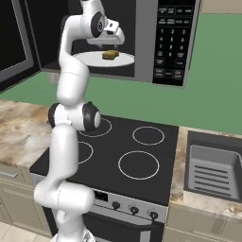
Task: Place the sponge inside the microwave to prepare for sanitizing.
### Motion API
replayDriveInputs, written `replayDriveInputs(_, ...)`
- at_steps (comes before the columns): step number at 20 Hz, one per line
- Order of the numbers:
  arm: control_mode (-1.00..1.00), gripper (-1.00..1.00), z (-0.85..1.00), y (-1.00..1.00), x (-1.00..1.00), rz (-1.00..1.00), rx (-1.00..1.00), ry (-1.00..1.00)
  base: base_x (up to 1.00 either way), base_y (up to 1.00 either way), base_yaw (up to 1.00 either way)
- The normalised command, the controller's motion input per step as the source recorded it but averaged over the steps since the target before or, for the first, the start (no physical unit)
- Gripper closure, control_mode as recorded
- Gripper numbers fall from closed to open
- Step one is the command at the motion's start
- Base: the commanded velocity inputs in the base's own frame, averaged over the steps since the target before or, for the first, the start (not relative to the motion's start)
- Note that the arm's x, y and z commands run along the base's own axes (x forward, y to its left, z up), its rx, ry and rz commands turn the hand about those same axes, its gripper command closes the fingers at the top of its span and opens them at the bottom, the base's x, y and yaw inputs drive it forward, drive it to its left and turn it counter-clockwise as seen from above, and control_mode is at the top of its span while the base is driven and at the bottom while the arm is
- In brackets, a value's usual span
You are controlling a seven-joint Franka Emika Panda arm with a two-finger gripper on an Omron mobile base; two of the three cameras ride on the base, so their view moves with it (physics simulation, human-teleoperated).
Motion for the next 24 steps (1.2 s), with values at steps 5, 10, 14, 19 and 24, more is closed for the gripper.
replayDriveInputs(5, -1.00, -1.00, 0.09, 0.06, -0.13, 0.00, -0.05, -0.08, 0.00, 0.00, 0.00)
replayDriveInputs(10, -1.00, -1.00, 0.00, 0.00, -0.71, 0.00, 0.00, -0.10, 0.00, 0.00, 0.00)
replayDriveInputs(14, -1.00, -1.00, 0.00, 0.00, -1.00, 0.00, 0.00, -0.05, 0.00, 0.00, 0.00)
replayDriveInputs(19, -1.00, -1.00, -0.08, 0.00, -1.00, 0.00, 0.00, 0.00, 0.00, 0.00, 0.00)
replayDriveInputs(24, -1.00, -1.00, -0.32, 0.00, -1.00, 0.00, 0.00, 0.00, 0.00, 0.00, 0.00)
